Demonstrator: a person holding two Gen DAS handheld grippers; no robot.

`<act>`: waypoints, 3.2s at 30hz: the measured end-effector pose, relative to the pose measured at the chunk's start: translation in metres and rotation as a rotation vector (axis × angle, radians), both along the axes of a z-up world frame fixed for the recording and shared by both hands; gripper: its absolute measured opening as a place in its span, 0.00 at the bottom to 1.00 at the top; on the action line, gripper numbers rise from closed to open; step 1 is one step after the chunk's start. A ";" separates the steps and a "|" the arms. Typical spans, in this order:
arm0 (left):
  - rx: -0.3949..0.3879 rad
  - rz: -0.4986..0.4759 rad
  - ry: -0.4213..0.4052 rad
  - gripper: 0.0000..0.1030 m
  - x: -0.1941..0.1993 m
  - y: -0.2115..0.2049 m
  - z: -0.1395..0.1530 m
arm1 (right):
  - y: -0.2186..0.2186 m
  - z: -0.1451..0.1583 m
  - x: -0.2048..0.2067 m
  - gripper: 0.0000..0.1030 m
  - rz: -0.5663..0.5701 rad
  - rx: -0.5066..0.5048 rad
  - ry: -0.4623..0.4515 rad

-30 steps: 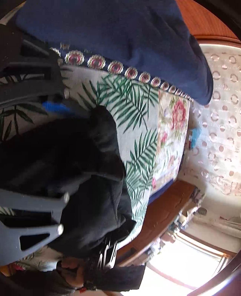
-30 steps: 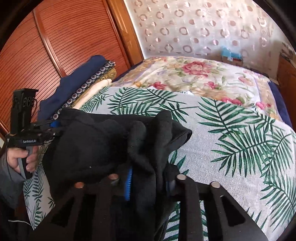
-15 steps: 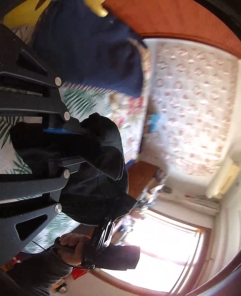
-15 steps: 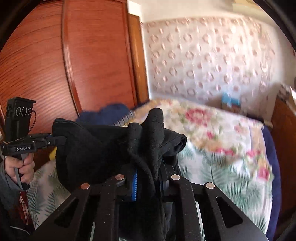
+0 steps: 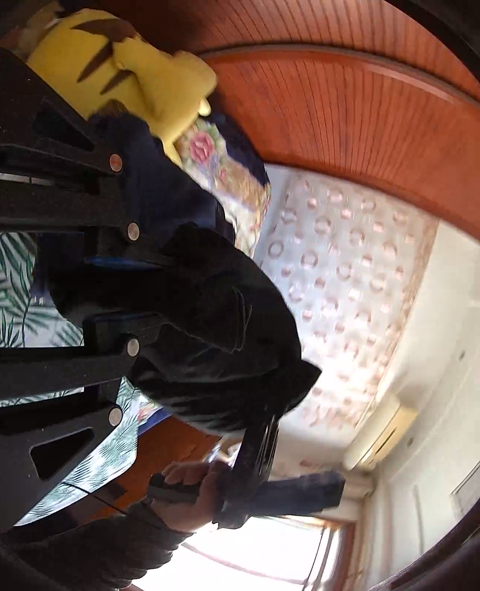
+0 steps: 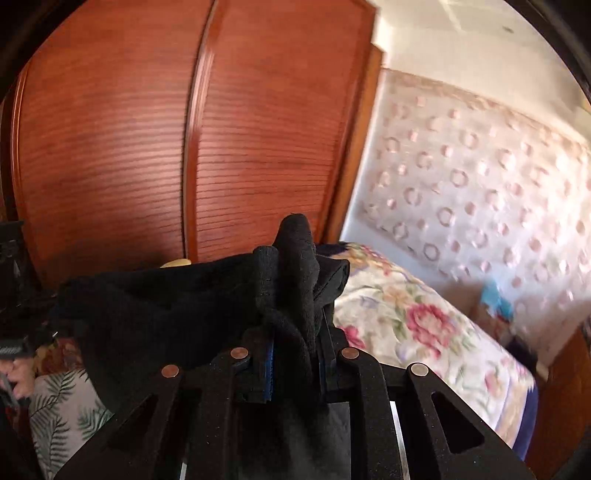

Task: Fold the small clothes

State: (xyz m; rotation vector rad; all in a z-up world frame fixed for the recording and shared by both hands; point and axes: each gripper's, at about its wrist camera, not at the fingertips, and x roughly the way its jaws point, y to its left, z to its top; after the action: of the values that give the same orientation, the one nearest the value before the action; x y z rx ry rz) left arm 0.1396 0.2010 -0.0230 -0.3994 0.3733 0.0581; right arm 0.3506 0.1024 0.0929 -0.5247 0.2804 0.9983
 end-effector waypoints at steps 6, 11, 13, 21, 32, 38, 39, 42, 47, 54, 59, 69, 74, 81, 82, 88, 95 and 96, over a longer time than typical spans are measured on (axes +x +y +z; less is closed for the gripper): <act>-0.084 0.078 0.090 0.18 -0.006 0.029 -0.038 | 0.088 -0.021 0.038 0.16 0.051 -0.086 0.011; -0.086 0.104 0.123 0.19 -0.002 0.033 -0.052 | 0.119 -0.019 0.070 0.32 -0.035 -0.041 0.066; -0.089 0.111 0.122 0.19 -0.005 0.032 -0.053 | 0.110 -0.012 0.065 0.47 -0.067 0.021 0.069; -0.106 0.136 0.128 0.19 0.006 0.039 -0.051 | 0.066 -0.035 0.048 0.49 -0.035 0.037 0.117; 0.063 0.143 0.181 0.34 0.007 0.030 -0.046 | 0.094 -0.094 0.079 0.49 -0.116 0.011 0.151; 0.166 0.166 0.160 0.53 -0.014 0.025 -0.029 | 0.077 -0.095 0.044 0.49 -0.151 0.041 0.175; 0.175 0.167 0.156 0.58 -0.017 0.024 -0.027 | 0.071 -0.094 0.037 0.49 -0.155 0.050 0.179; 0.202 0.172 0.128 0.76 -0.030 0.019 -0.018 | 0.055 -0.095 0.013 0.49 -0.159 0.084 0.194; 0.269 0.156 0.116 0.84 -0.045 0.005 -0.005 | 0.018 -0.091 -0.029 0.49 -0.166 0.125 0.203; 0.294 0.104 0.097 0.84 -0.061 -0.021 0.003 | -0.036 -0.083 -0.094 0.55 -0.193 0.185 0.192; 0.290 0.040 0.091 0.84 -0.068 -0.047 0.002 | -0.079 -0.087 -0.143 0.69 -0.236 0.211 0.172; 0.347 -0.036 0.098 0.84 -0.077 -0.108 0.001 | -0.168 -0.088 -0.230 0.75 -0.438 0.269 0.149; 0.359 -0.070 0.077 0.84 -0.085 -0.136 0.011 | -0.209 -0.079 -0.269 0.75 -0.549 0.302 0.109; 0.354 -0.134 0.026 0.84 -0.096 -0.167 0.035 | -0.256 -0.056 -0.320 0.75 -0.673 0.363 0.050; 0.352 -0.139 0.017 0.84 -0.098 -0.171 0.039 | -0.260 -0.053 -0.324 0.75 -0.684 0.369 0.043; 0.357 -0.135 -0.001 0.84 -0.104 -0.182 0.052 | -0.267 -0.047 -0.344 0.75 -0.723 0.396 0.017; 0.355 -0.129 -0.002 0.84 -0.106 -0.183 0.052 | -0.250 -0.059 -0.342 0.75 -0.728 0.400 0.013; 0.355 -0.126 -0.002 0.84 -0.107 -0.183 0.052 | -0.249 -0.058 -0.343 0.75 -0.729 0.400 0.013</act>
State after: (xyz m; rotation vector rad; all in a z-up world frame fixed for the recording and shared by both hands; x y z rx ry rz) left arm 0.0328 0.0184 0.0293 -0.0244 0.3767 0.0001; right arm 0.0072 -0.1469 0.0345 -0.0294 0.2466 0.3280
